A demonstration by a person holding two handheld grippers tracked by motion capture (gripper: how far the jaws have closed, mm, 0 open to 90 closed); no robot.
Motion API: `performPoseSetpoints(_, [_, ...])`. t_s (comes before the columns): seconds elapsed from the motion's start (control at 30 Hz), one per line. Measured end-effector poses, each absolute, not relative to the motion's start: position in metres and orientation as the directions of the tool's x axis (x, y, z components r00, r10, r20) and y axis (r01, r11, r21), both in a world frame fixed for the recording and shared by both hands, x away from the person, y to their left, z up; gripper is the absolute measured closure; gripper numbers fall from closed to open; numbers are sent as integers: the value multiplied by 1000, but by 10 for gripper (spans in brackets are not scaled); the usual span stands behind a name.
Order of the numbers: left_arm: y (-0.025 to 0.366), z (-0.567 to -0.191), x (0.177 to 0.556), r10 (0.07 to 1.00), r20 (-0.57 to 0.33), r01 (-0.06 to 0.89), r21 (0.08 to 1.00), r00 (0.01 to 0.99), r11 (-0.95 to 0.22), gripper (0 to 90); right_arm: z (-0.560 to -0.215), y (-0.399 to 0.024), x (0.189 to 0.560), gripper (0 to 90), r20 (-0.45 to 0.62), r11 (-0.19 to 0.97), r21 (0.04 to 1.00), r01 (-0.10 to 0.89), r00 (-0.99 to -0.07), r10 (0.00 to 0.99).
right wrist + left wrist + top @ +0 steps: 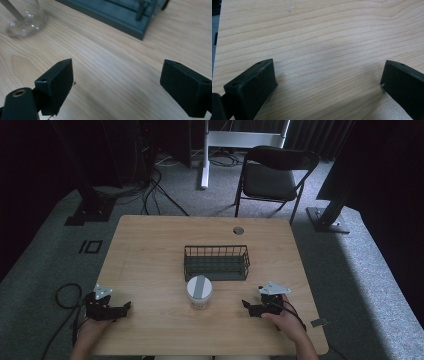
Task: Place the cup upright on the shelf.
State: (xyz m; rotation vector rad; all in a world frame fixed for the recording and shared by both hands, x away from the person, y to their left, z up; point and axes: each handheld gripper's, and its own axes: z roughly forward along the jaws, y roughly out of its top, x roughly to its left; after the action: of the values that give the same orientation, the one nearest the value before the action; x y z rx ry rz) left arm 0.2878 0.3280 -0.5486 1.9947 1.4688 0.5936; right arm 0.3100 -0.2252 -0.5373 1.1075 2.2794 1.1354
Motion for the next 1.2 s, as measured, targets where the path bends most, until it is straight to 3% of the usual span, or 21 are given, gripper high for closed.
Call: performPoseSetpoints(1.2, [328,-549,288,956,10,695,684,292,-220,1,-535,-147,306,116,43,422,813,401,-765,643])
